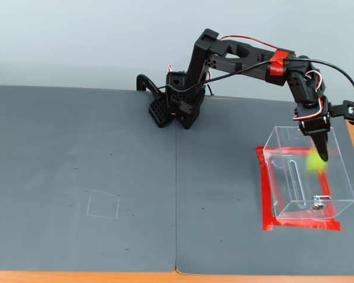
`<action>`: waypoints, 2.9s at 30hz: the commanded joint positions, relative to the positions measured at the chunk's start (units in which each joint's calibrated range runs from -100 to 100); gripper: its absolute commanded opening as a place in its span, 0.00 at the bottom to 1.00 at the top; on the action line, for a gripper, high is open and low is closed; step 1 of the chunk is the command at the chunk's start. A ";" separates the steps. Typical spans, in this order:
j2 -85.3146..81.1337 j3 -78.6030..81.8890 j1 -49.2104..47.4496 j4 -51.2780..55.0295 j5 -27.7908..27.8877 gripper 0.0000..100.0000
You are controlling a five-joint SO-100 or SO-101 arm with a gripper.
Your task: Pick the green lego block and place it into the transparent box
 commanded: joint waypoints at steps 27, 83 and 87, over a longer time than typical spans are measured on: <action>-22.09 20.10 26.49 -0.64 0.31 0.16; -101.28 110.19 51.71 -10.54 -7.50 0.02; -101.28 110.19 52.16 -10.45 -7.55 0.02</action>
